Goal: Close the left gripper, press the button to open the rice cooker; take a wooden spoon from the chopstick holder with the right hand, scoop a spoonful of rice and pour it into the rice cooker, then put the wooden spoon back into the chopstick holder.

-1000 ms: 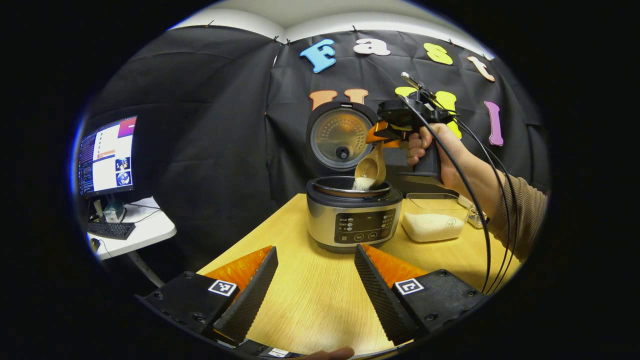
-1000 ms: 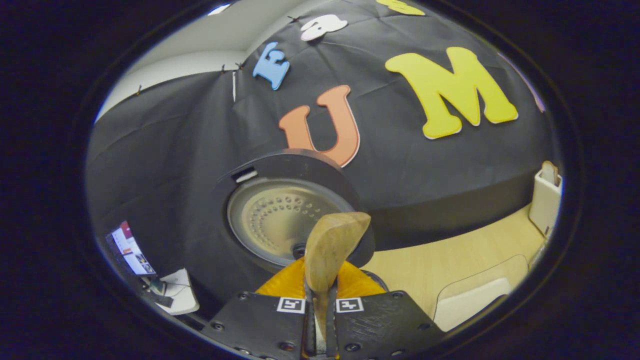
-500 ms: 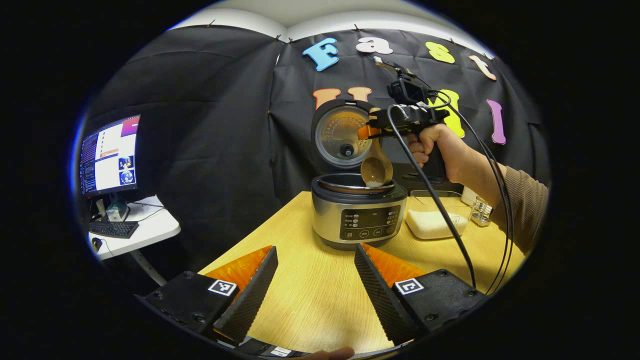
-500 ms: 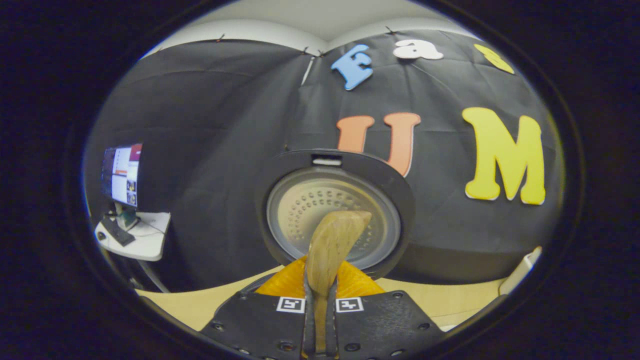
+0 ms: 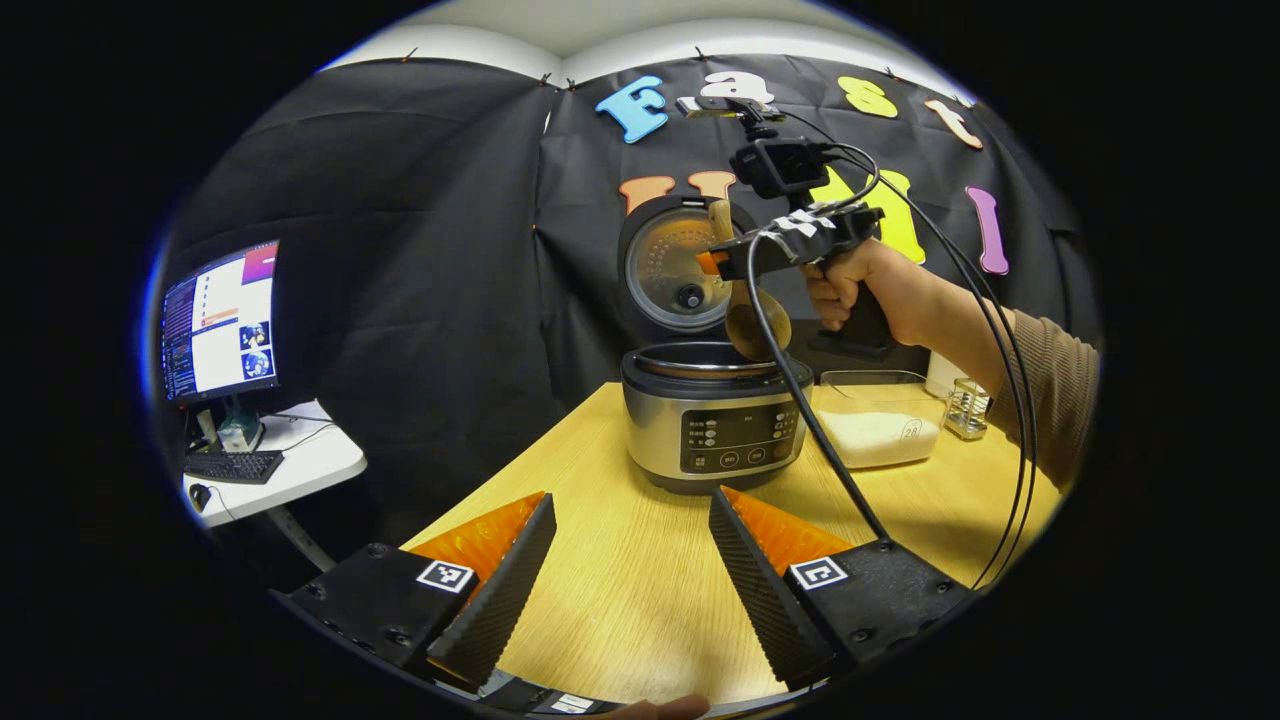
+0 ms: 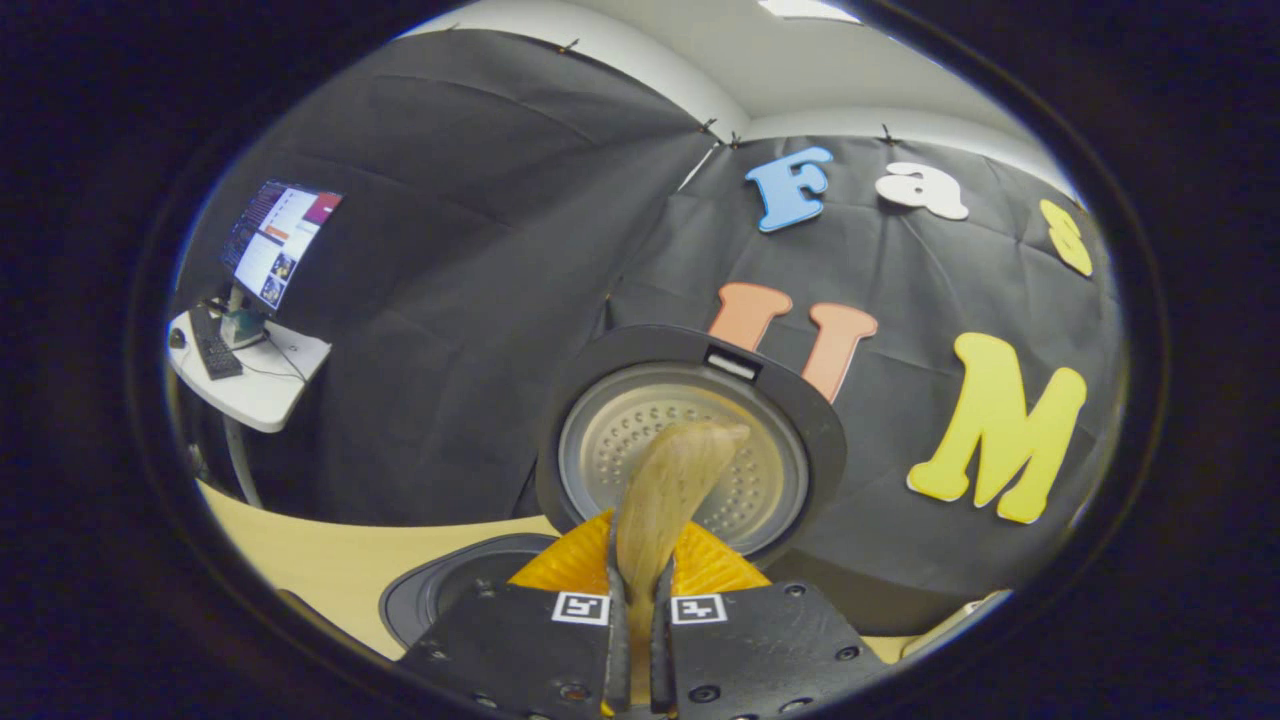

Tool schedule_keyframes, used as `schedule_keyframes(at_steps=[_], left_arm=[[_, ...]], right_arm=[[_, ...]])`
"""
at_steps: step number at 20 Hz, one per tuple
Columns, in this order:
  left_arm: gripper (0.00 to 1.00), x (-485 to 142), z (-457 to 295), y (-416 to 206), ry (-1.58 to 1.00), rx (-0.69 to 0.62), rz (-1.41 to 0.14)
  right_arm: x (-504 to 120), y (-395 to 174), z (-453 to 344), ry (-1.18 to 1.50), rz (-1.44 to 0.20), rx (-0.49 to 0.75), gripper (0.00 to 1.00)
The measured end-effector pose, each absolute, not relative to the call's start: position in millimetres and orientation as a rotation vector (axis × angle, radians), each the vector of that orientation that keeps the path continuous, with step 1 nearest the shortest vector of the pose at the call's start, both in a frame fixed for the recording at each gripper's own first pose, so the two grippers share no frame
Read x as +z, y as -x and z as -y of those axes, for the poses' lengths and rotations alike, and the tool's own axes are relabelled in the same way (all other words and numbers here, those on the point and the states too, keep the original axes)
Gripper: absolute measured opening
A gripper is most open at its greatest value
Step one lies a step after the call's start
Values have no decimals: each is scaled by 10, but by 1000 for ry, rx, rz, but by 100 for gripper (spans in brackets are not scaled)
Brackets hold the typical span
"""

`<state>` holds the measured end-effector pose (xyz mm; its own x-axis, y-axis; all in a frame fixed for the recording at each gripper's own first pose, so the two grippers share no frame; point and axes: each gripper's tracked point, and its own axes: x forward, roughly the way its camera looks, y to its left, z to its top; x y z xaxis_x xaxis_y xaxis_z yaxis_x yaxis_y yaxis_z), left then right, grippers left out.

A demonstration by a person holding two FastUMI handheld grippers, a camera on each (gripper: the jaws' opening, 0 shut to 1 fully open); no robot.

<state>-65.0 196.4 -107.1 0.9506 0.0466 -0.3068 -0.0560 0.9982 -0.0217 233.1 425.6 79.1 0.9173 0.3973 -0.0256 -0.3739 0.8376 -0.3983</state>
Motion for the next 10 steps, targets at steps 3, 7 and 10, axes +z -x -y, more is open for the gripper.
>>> schedule_keyframes(at_steps=[3, 7, 10], left_arm=[[99, -1090, -1948, 671, 41, 55, -319], [99, -1083, -1881, 692, 61, 54, -323], [99, -1078, -1809, 695, 68, 45, -323]], right_arm=[[899, -2269, -4155, 376, 75, 396, 7], [1097, -2195, -3880, 348, 101, 343, 9], [1205, -2181, -3527, 318, 109, 304, 8]])
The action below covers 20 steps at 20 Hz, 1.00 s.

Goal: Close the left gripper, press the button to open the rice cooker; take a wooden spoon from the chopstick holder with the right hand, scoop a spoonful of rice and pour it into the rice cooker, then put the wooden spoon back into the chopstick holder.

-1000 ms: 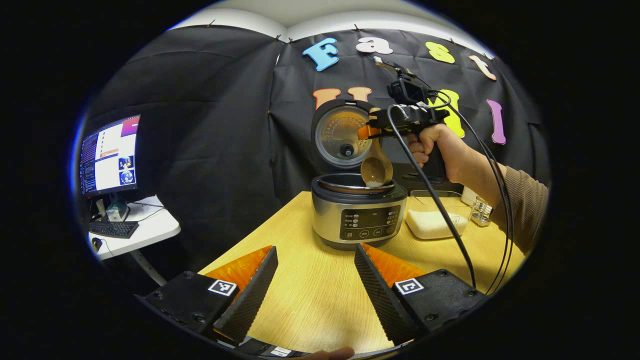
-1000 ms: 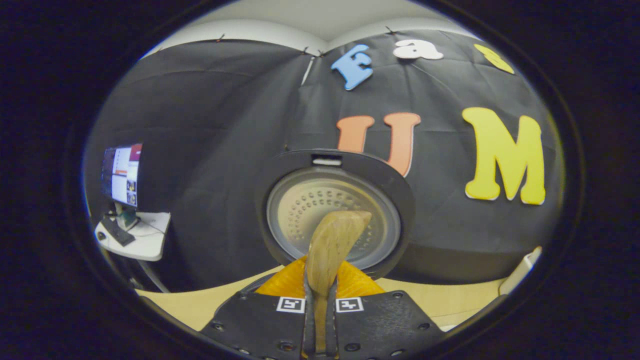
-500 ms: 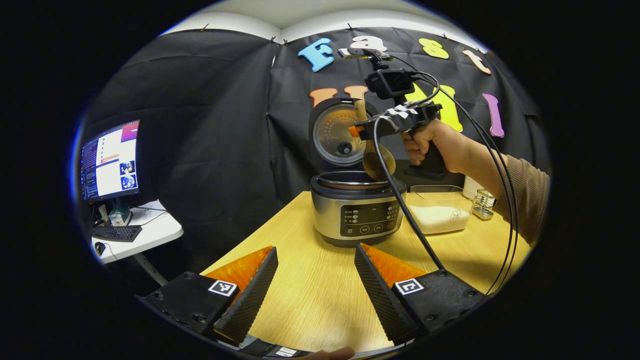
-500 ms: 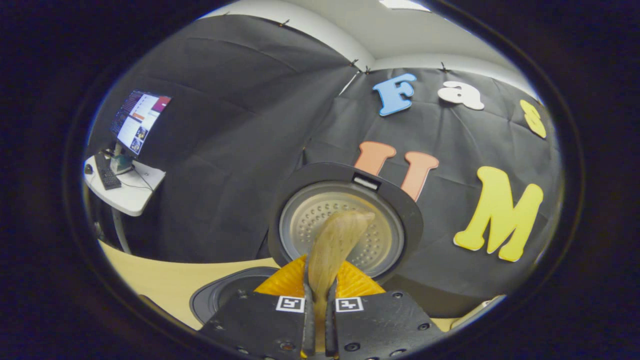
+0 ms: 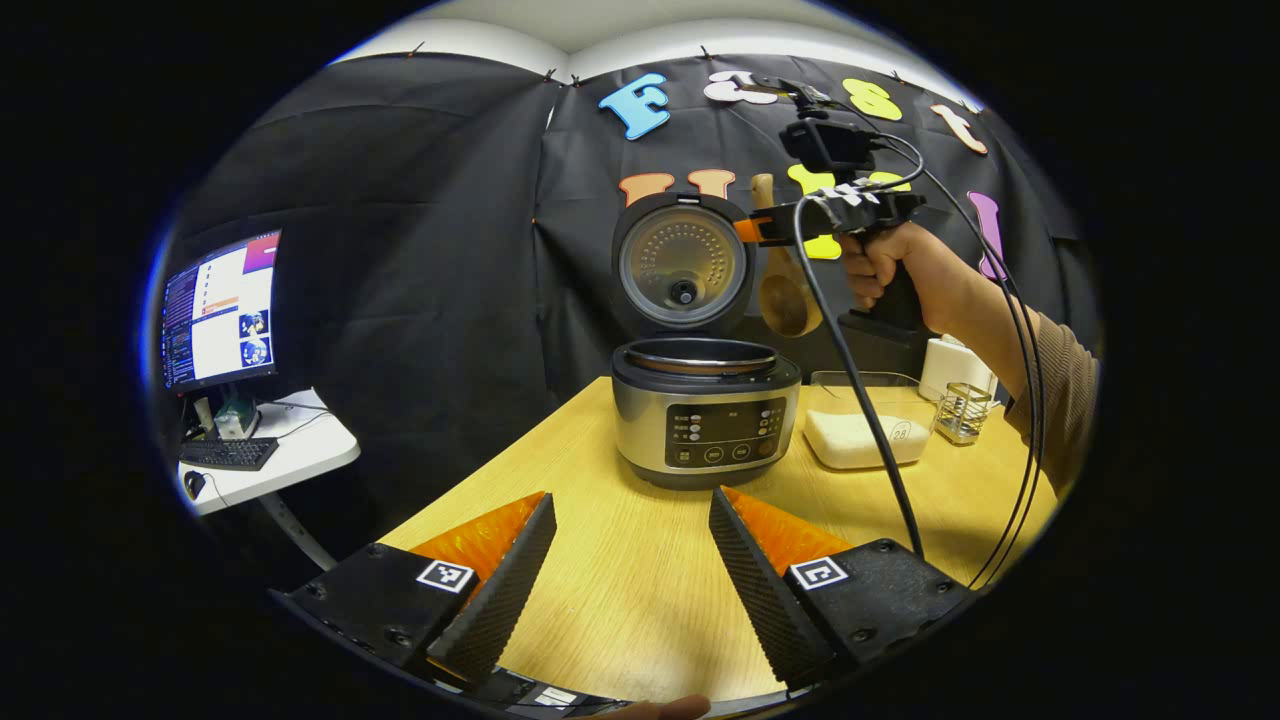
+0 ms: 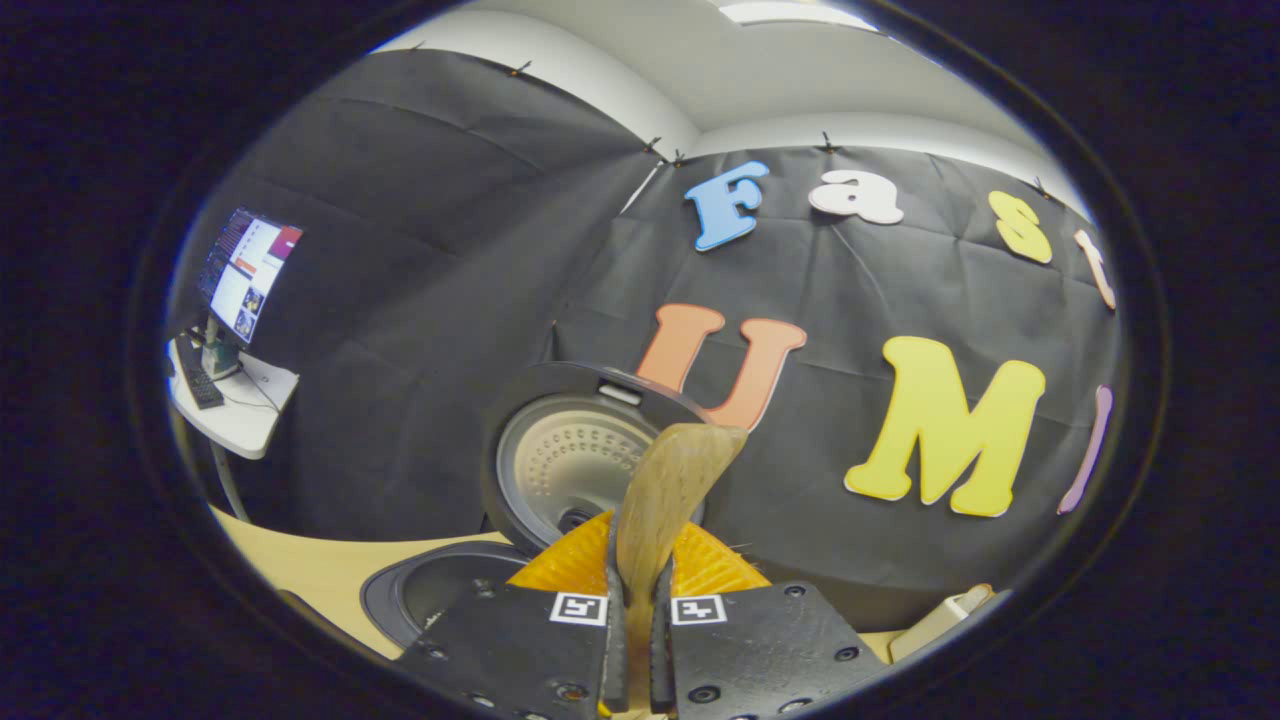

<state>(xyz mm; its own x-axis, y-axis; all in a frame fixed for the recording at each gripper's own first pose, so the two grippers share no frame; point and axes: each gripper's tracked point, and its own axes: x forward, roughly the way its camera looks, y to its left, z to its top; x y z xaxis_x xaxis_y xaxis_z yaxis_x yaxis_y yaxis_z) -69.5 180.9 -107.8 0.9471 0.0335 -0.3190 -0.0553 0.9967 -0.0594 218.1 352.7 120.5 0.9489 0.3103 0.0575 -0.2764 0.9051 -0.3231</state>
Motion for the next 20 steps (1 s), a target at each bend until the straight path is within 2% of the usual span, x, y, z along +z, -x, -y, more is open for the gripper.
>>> schedule_keyframes(at_steps=[5, 20], left_arm=[[99, -1075, -1549, 659, 69, 11, -330], [99, -1107, -708, 411, 65, -123, -329]], right_arm=[[1207, -2197, -2794, 276, 95, 228, 8], [787, -2331, 64, 223, 2, -141, 8]])
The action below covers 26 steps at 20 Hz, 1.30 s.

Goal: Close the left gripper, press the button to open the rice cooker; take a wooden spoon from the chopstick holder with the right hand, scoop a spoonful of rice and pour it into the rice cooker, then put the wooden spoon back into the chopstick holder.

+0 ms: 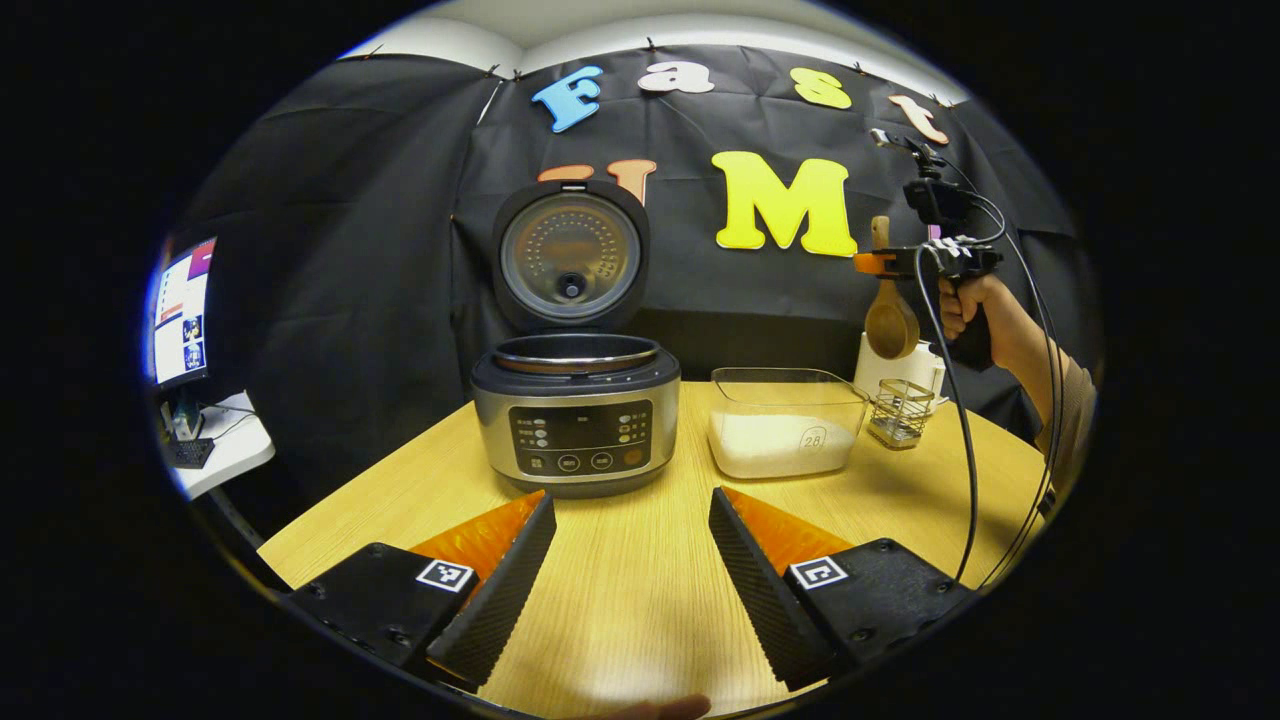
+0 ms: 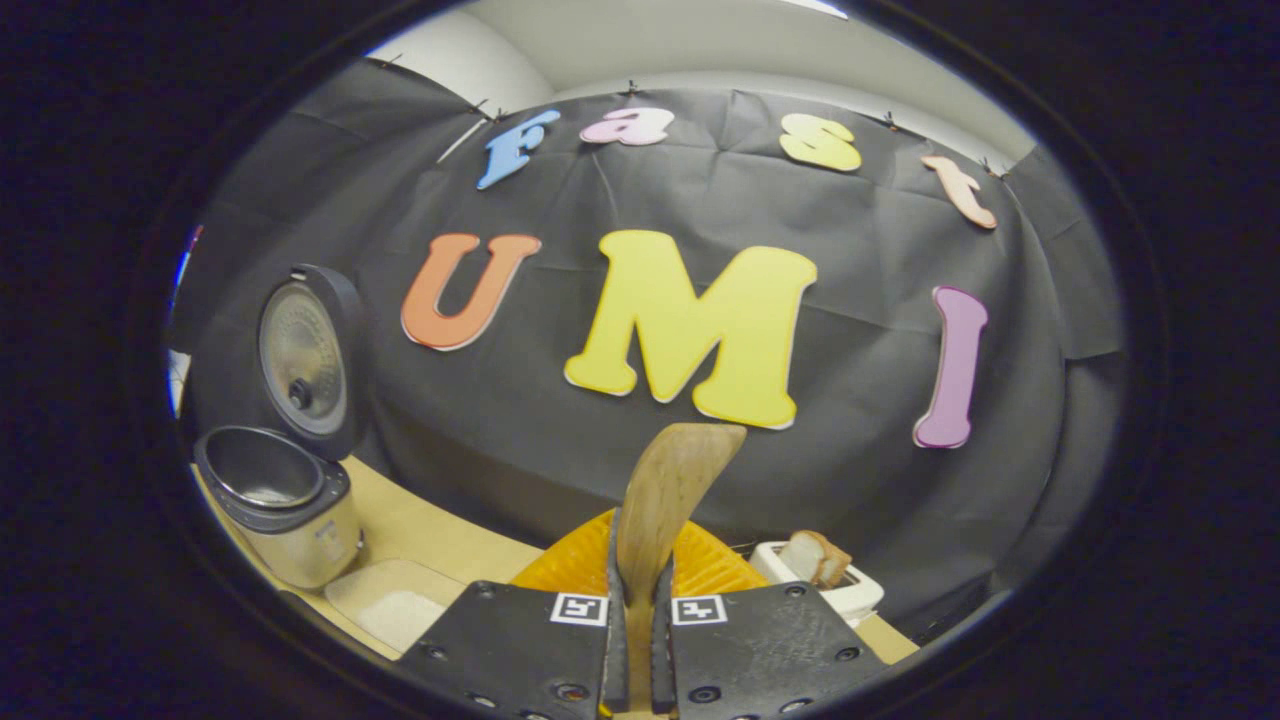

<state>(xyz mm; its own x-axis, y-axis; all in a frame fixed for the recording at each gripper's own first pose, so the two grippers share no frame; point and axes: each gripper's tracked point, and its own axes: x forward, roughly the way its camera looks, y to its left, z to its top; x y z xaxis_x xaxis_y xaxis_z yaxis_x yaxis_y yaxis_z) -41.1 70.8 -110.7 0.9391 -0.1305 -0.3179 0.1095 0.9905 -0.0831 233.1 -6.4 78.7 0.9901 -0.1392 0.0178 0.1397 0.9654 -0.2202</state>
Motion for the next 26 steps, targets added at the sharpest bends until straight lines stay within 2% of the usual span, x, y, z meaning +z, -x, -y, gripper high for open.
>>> schedule_keyframes(at_steps=[6, 7, 13, 18, 19, 20, 23, 26], left_arm=[[99, -1184, -632, 368, 58, -123, -356], [99, -1173, -656, 361, 53, -115, -352], [99, -1206, -716, 379, 43, -79, -369], [99, -1216, -729, 384, 19, -65, -384], [99, -1211, -732, 386, 13, -61, -384], [99, -1201, -732, 382, 11, -58, -380], [99, -1176, -728, 374, 3, -57, -368], [99, -1166, -713, 373, 15, -68, -364]], right_arm=[[460, -2422, 817, 222, -32, -257, 8], [392, -2436, 898, 205, -37, -268, 11], [35, -2568, 994, 105, -69, -247, 11], [-49, -2503, 1035, 31, -79, -240, 19], [-67, -2510, 1046, 8, -83, -237, 23], [-105, -2492, 1070, -11, -88, -234, 32], [59, -2392, 1213, -3, -31, -267, 38], [242, -2301, 1290, 62, 18, -291, 38]])
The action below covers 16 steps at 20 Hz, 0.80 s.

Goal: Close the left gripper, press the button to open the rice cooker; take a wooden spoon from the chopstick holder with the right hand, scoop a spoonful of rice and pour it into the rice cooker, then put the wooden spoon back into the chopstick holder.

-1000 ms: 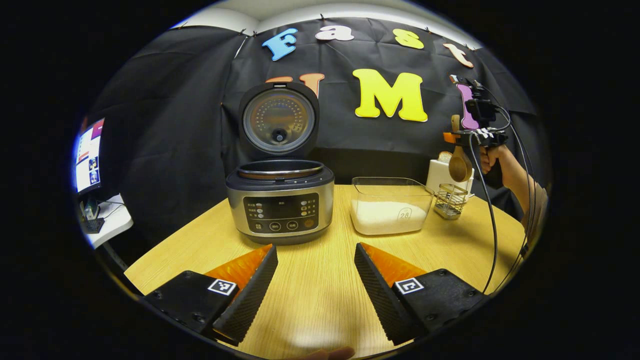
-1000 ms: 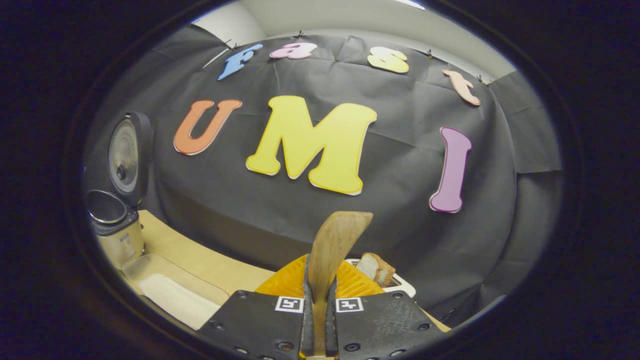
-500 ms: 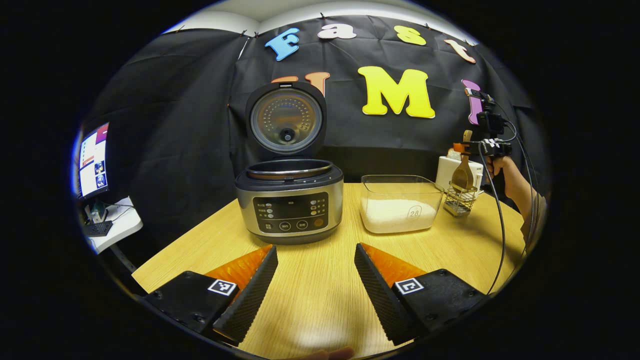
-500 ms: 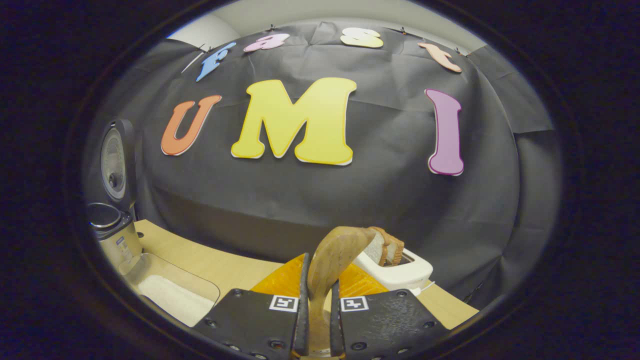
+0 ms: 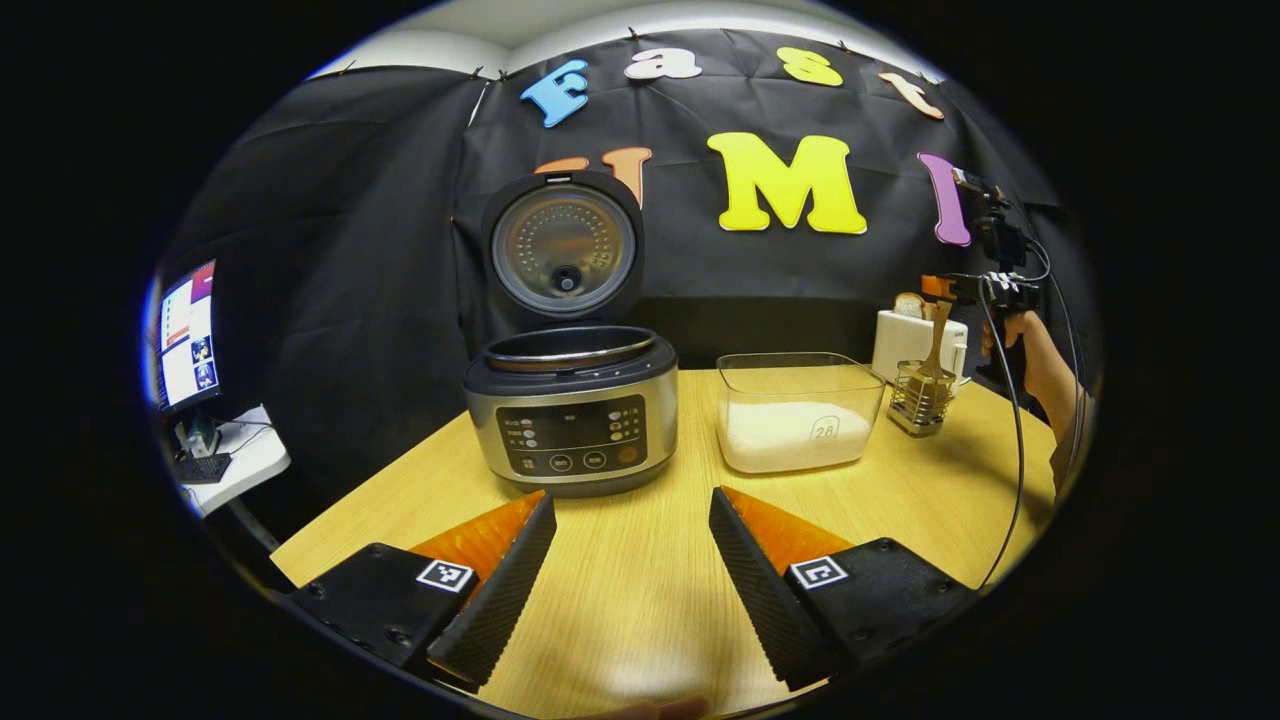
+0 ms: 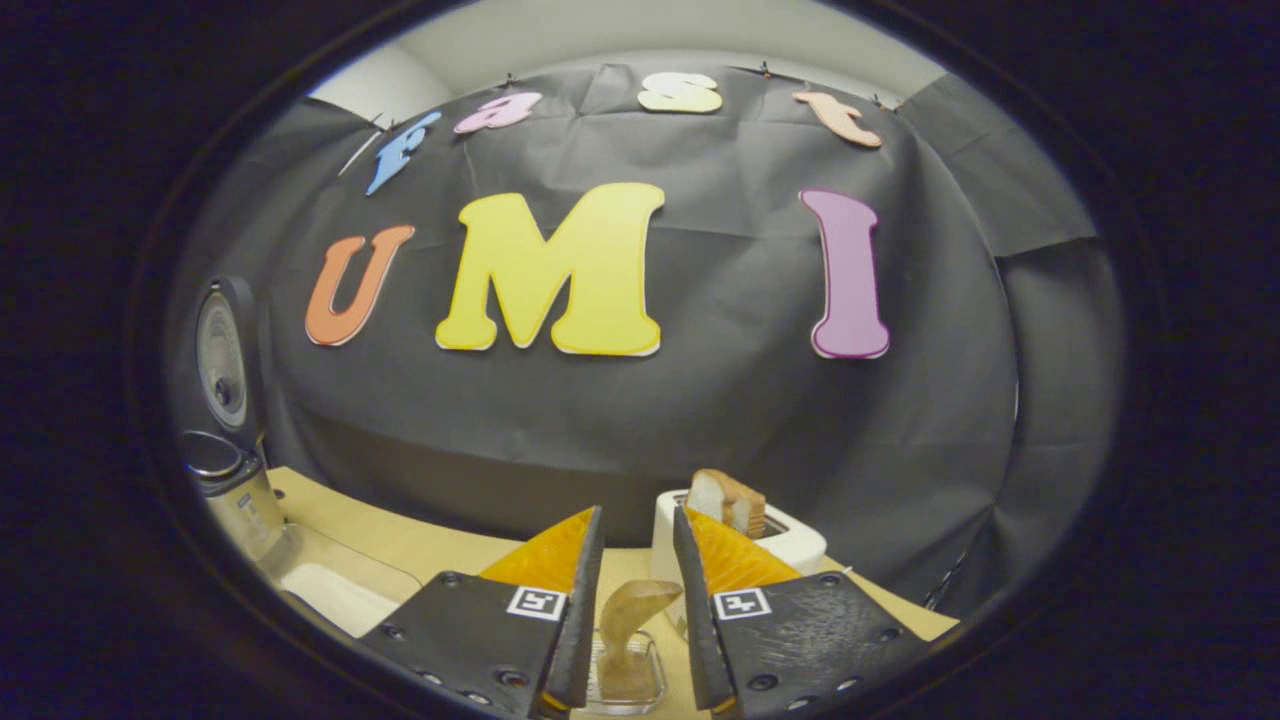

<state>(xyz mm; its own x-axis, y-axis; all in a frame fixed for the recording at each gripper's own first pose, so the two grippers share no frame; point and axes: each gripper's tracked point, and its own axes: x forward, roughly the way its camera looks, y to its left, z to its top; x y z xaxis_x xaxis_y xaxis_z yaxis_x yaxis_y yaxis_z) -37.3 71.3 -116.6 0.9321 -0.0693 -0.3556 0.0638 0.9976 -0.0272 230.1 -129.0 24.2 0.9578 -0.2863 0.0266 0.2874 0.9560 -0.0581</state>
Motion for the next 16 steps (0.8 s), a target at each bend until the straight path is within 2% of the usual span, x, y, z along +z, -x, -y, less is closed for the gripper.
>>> schedule_keyframes(at_steps=[2, 7, 10, 11, 12, 13, 14, 15, 16], left_arm=[[99, -1158, -701, 376, 27, -76, -368], [99, -1051, -673, 348, 39, -72, -342], [99, -943, -722, 266, 47, -46, -332], [99, -893, -753, 233, 52, -42, -322], [99, -819, -774, 194, 56, -40, -304], [99, -776, -801, 171, 55, -31, -285], [99, -774, -840, 170, 52, -16, -277], [99, -780, -862, 158, 50, -7, -278], [99, -785, -869, 149, 52, -4, -279]], right_arm=[[323, -2244, 1304, 100, 36, -292, 47], [377, -2075, 1420, 107, 46, -332, 53], [258, -1897, 1332, 34, 2, -288, 66], [184, -1821, 1327, 23, -30, -279, 67], [106, -1739, 1312, 11, -63, -269, 77], [64, -1656, 1249, -11, -83, -236, 79], [16, -1577, 1183, -29, -97, -205, 87], [-56, -1510, 1142, -46, -112, -178, 89], [-111, -1454, 1093, -61, -124, -155, 97]])
